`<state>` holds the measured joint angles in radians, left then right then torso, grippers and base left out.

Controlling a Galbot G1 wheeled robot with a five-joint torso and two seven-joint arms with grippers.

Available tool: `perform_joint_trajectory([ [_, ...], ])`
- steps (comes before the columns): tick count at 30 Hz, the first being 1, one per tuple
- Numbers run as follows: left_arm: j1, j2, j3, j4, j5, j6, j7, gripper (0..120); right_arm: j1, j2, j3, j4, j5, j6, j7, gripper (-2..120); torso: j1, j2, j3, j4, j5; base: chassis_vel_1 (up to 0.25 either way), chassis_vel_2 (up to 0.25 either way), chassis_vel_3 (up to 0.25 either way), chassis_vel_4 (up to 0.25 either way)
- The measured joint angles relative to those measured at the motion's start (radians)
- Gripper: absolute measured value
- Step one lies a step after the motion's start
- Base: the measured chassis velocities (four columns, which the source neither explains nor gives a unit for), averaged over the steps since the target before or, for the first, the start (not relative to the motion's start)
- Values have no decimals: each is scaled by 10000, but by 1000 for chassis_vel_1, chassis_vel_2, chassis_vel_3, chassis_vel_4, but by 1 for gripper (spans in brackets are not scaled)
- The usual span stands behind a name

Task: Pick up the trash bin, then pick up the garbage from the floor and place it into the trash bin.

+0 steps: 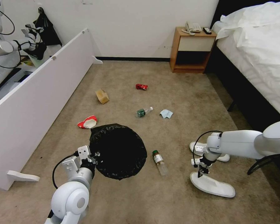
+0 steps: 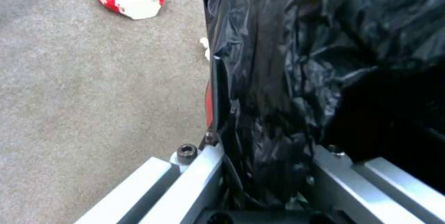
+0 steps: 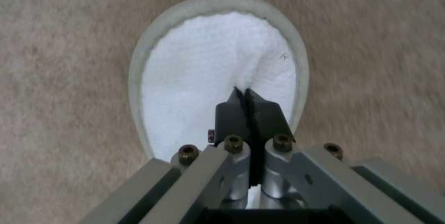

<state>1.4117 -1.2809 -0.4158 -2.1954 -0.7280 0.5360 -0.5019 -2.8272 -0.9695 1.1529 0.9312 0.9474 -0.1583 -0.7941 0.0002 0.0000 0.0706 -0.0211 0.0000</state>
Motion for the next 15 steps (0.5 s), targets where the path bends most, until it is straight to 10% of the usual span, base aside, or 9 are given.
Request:
perform_joint_trajectory([
  [15, 53, 238, 212, -4, -44, 11, 51, 0, 2015, 2085, -619, 2775, -252, -108, 768, 0, 0, 0, 0, 1, 1, 0, 0, 0, 0],
])
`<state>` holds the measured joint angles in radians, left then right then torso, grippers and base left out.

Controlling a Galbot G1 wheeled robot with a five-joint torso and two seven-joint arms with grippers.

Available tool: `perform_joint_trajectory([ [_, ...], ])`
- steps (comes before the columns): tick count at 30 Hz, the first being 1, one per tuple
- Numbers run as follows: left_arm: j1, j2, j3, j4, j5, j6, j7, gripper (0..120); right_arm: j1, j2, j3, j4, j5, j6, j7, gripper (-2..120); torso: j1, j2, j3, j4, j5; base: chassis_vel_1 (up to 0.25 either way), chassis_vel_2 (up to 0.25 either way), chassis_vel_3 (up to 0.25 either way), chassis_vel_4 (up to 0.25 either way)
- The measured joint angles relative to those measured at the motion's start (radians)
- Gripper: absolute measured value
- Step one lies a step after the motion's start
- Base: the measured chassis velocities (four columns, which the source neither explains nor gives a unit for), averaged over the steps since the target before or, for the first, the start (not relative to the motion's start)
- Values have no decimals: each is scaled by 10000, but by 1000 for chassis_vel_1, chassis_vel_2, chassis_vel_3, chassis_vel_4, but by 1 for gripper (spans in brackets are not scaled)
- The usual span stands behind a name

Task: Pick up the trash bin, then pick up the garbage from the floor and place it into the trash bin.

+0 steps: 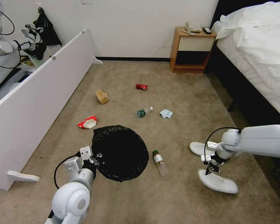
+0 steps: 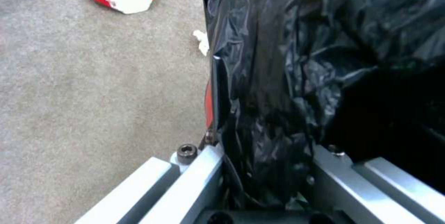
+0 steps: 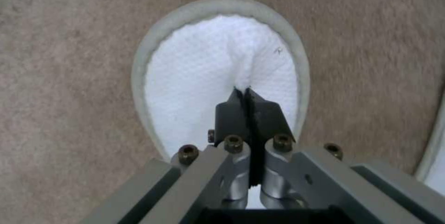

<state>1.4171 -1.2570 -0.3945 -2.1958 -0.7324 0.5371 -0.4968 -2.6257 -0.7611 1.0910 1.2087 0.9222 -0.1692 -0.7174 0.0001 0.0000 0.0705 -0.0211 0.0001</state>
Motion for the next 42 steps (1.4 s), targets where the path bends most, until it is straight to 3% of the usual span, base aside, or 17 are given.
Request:
perform_joint_trajectory([
  [13, -39, 80, 195, 172, 80, 2, 151, 0, 2269, 2172, -969, 2029, -569, 83, 310, 0, 0, 0, -1, -2, 0, 0, 0, 0, 0],
  [14, -67, 80, 238, 245, 103, 2, 160, 0, 2803, 2649, -1203, 2336, -674, 125, 336, 0, 0, 0, -1, -1, 1, 0, 0, 0, 0],
  [18, -93, 89, 302, 339, 135, 5, 191, 0, 3719, 3348, -1685, 2794, -778, 196, 363, 0, -1, 0, -1, -2, 0, 0, 0, 0, 0],
  [20, -114, 133, 365, 430, 155, 6, 237, 0, 4919, 4133, -2357, 3373, -894, 251, 373, 0, 0, 1, -1, -6, -2, 0, 0, 0, 0],
  [25, -151, 241, 428, 494, 175, 9, 289, 0, 5964, 4845, -2641, 4093, -1005, 276, 349, 0, 0, 0, -1, 1, 0, 0, 0, 0, 0],
  [42, -139, 601, 397, 662, 30, 9, 567, 0, 7967, 5813, -2713, 5825, -334, 395, 544, 0, -1, 0, 0, -1, -2, 0, 0, 0, 0],
])
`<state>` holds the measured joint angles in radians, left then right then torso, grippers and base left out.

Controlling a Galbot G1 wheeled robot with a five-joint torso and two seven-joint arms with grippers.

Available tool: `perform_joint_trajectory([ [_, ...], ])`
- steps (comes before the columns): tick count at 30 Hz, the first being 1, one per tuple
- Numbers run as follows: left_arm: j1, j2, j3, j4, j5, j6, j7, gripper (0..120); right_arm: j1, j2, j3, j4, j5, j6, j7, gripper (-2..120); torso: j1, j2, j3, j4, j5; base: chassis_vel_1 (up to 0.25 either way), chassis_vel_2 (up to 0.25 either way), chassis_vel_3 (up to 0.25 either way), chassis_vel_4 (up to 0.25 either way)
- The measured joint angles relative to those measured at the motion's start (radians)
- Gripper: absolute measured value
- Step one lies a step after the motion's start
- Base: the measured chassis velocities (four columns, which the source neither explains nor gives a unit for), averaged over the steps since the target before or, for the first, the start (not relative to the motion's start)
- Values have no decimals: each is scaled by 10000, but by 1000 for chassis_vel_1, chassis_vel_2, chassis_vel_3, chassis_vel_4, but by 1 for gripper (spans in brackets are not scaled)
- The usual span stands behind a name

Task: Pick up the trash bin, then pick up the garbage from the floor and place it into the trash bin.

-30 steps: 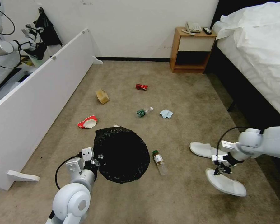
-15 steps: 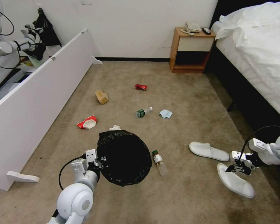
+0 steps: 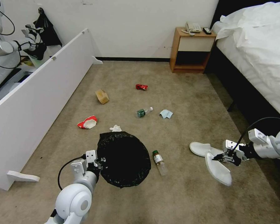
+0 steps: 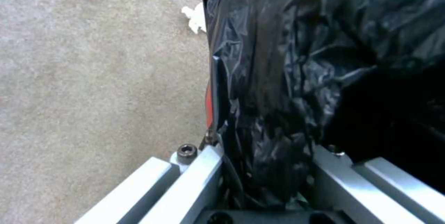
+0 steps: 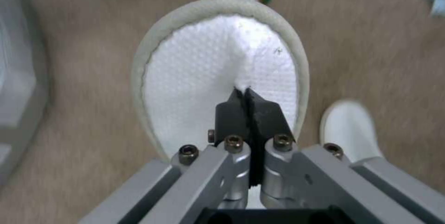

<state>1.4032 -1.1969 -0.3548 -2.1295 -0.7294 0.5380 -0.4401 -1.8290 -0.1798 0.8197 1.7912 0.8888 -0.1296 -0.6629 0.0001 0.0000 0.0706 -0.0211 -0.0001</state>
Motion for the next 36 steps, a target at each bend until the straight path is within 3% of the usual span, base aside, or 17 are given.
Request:
perform_joint_trajectory([
  [16, -350, 152, 102, 388, -270, -1, 131, 0, 1172, 686, 940, 1296, 1290, 45, 265, 0, 0, 1, 0, 0, -1, 0, 0, 0, 0],
  [30, -702, 232, 132, 806, -368, 63, 113, 0, 1124, 418, 2311, 1883, 2283, 129, 330, 0, 1, 0, 1, 0, 1, 0, 0, 0, 0],
  [36, -1009, 159, 348, 1227, -406, 69, 226, 0, 1078, 30, 3601, 2511, 3480, 175, 550, 0, 1, 0, 0, 0, -2, 0, 0, 0, 0],
])
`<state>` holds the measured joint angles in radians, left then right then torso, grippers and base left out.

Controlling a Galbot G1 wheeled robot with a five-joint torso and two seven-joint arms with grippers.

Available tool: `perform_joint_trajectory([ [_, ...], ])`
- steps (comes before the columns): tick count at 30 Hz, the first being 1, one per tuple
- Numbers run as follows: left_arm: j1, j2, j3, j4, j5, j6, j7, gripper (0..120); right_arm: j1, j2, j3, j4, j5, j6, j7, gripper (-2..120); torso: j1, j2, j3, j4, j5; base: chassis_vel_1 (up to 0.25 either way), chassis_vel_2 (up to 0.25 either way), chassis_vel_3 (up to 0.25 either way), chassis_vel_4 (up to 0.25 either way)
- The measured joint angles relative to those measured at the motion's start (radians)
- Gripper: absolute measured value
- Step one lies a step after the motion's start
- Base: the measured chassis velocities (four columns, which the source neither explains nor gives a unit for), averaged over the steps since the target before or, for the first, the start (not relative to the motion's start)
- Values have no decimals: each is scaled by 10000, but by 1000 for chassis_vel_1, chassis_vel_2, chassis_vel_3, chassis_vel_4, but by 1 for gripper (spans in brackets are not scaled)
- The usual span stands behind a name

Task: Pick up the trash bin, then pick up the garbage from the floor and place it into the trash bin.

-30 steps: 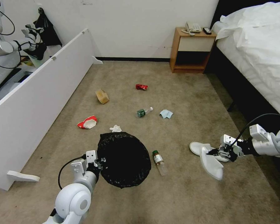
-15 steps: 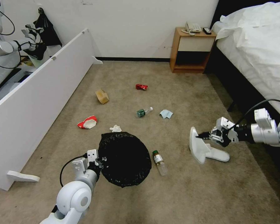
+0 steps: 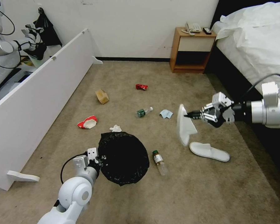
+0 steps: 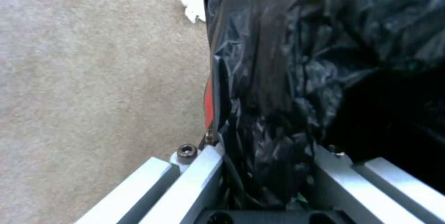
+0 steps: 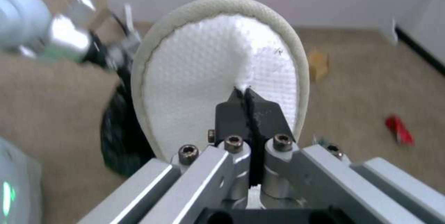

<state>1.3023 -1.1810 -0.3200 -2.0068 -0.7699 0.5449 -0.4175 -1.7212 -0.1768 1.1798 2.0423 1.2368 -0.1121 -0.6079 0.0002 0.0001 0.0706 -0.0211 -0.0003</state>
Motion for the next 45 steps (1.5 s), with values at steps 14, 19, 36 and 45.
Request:
perform_joint_trajectory([
  [14, -317, -232, 403, 374, 18, 122, 302, 0, -81, -1119, 2182, 1147, 1878, -35, 337, 0, -1, 0, 0, -1, 1, 0, 0, 0, 0],
  [19, -338, -355, 591, 401, 49, 170, 366, 0, -339, -1757, 2926, 1391, 2392, -18, 482, 0, 0, 0, 1, 1, 1, 0, 0, 0, 0],
  [36, -251, -427, 748, -231, -108, 341, 352, 0, -3159, -4049, 4991, 1382, 2175, 59, 981, 0, 0, -1, 1, 5, 0, 0, 0, 0, 0],
  [45, -216, -521, 561, -352, -277, 342, 306, 0, -4077, -4005, 4920, 1384, 1644, 23, 922, 0, 0, -1, 0, -4, 4, 0, 0, 0, 0],
])
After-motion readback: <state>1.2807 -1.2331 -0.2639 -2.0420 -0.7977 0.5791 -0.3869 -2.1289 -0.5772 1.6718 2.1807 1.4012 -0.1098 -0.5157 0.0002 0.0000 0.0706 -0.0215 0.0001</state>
